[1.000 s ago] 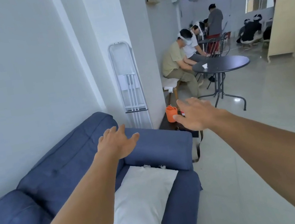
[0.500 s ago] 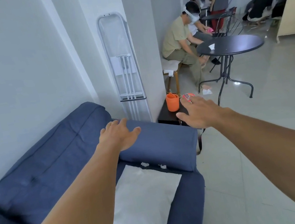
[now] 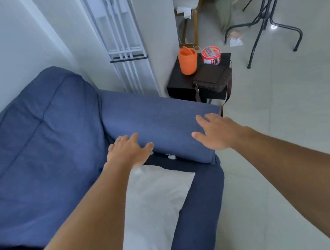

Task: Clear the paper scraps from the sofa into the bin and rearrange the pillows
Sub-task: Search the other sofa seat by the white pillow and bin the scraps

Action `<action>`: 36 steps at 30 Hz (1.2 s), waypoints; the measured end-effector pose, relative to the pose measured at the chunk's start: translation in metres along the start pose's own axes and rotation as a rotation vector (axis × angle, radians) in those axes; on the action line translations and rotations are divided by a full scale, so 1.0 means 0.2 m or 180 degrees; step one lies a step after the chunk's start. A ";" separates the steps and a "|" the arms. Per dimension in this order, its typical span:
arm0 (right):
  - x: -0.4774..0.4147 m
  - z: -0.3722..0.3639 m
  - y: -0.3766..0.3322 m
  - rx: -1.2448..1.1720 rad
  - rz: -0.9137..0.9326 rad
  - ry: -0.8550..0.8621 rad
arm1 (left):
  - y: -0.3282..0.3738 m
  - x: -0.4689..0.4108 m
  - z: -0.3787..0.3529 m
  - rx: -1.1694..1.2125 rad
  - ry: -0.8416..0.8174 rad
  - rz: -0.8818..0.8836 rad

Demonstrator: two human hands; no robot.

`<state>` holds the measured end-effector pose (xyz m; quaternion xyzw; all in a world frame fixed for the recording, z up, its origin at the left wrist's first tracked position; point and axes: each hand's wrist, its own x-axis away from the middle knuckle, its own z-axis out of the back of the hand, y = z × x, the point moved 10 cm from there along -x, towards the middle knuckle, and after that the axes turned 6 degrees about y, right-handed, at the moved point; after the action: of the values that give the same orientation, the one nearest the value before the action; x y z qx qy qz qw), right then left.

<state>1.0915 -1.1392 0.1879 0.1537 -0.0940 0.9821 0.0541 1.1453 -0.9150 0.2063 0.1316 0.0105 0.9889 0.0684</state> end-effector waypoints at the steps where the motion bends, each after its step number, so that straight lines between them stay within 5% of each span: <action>1: -0.03 -0.08 0.00 -0.0019 0.0002 -0.0065 | -0.01 -0.04 -0.07 -0.0027 -0.0054 -0.0015; 13: -0.40 -0.95 -0.12 -0.0340 -0.0266 -0.1006 | -0.22 -0.56 -0.87 -0.0442 -0.0906 -0.0186; 36: -1.13 -1.62 -0.41 -0.0428 -0.0004 -0.1015 | -0.26 -1.34 -1.64 -0.0586 -0.0948 -0.1251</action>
<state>1.2218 -1.0107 -0.1717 0.3037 -0.1667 0.9368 0.0493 1.3236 -0.9011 -0.1820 0.2644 -0.0644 0.9231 0.2717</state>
